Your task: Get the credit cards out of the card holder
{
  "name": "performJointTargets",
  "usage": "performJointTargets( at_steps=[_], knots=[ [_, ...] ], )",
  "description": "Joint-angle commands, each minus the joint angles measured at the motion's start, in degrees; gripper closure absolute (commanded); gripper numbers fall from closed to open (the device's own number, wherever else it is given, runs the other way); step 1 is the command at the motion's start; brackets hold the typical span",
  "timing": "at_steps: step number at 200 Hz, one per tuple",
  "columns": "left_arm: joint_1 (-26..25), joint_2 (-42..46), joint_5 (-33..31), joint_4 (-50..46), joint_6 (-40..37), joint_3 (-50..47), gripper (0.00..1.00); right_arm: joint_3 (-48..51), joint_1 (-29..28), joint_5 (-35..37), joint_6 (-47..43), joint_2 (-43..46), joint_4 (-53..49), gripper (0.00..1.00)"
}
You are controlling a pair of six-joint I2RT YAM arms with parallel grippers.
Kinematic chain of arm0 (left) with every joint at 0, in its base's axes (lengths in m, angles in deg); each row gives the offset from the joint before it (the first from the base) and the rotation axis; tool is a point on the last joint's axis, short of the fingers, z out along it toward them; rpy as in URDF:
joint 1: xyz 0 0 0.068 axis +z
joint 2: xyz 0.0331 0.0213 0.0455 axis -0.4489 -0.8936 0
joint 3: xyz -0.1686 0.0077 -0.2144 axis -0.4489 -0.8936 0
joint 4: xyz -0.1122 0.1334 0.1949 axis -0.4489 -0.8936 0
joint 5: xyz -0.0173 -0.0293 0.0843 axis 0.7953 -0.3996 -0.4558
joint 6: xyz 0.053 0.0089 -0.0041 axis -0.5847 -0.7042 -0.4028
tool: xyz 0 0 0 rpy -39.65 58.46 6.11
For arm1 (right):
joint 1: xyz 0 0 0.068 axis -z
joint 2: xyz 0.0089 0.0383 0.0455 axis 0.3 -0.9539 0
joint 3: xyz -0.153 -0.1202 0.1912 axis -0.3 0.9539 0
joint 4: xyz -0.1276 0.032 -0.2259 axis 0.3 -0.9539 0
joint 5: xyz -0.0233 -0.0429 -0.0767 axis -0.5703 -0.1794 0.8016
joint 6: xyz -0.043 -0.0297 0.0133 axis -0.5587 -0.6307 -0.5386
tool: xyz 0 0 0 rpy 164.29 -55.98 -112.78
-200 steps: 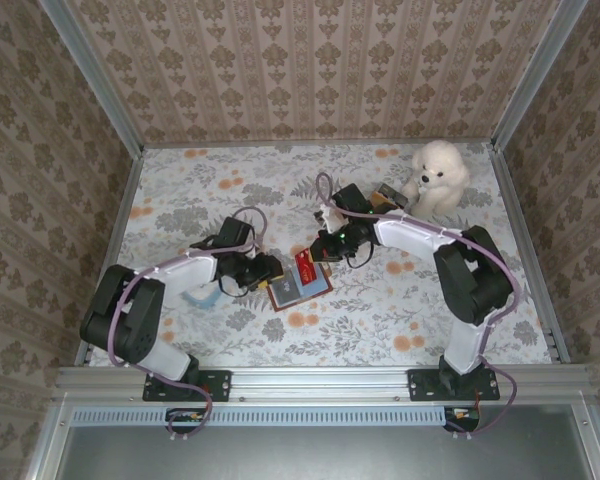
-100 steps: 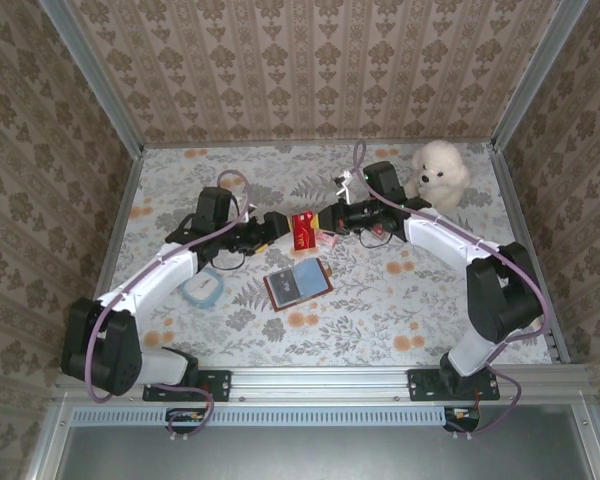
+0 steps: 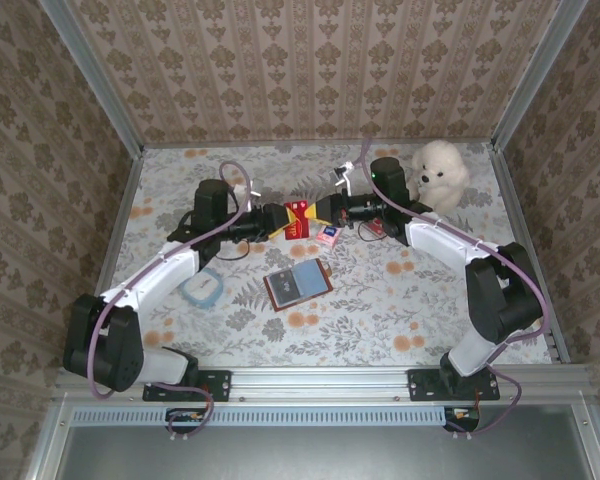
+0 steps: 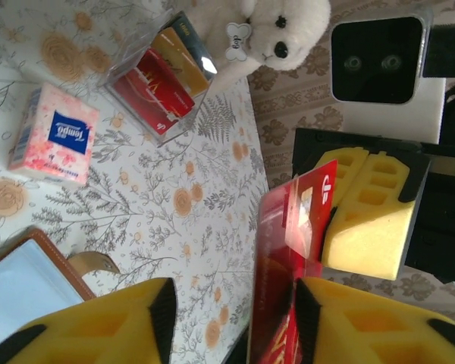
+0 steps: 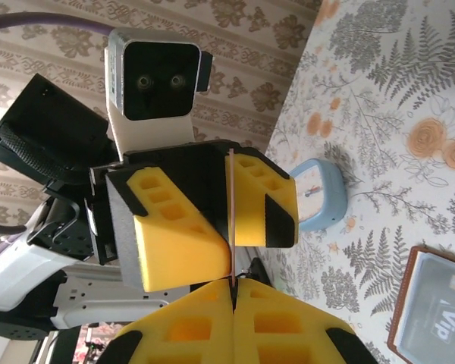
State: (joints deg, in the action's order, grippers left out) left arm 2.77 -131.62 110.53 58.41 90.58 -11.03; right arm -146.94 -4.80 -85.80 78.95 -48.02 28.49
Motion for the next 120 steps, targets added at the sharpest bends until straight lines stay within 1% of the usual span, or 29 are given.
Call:
performJointTargets(
  at_steps=[1,16,32,44,55,75,83,120],
  knots=[
    [0.08,-0.21,3.00,6.38,1.53,-0.63,0.66,0.97,0.22,-2.75,2.55,0.28,4.23,1.00],
    [0.08,0.47,2.72,8.29,2.08,-1.39,0.72,1.30,0.14,-2.58,3.88,0.11,5.83,1.00],
    [0.08,1.03,2.63,10.91,3.33,-2.37,0.79,1.66,-0.14,-1.82,6.19,-0.18,7.77,0.88],
    [0.08,1.30,2.82,13.49,4.94,-3.10,0.81,2.14,-0.56,-0.81,8.76,-0.40,10.97,0.83],
    [0.08,1.45,2.80,14.89,6.03,-3.59,0.85,2.67,-1.03,-0.19,11.28,-0.70,14.37,0.80],
    [0.08,1.67,2.58,15.20,6.69,-3.65,0.93,2.97,-2.03,1.17,14.06,-1.19,17.89,0.78],
    [0.04,1.77,2.46,15.17,6.92,-3.54,1.00,2.93,-2.37,1.55,14.42,-1.41,18.36,0.78],
    [0.08,1.74,1.61,13.44,6.98,-3.13,1.00,2.84,-3.14,2.35,15.45,-1.98,19.98,0.80]
  ],
)
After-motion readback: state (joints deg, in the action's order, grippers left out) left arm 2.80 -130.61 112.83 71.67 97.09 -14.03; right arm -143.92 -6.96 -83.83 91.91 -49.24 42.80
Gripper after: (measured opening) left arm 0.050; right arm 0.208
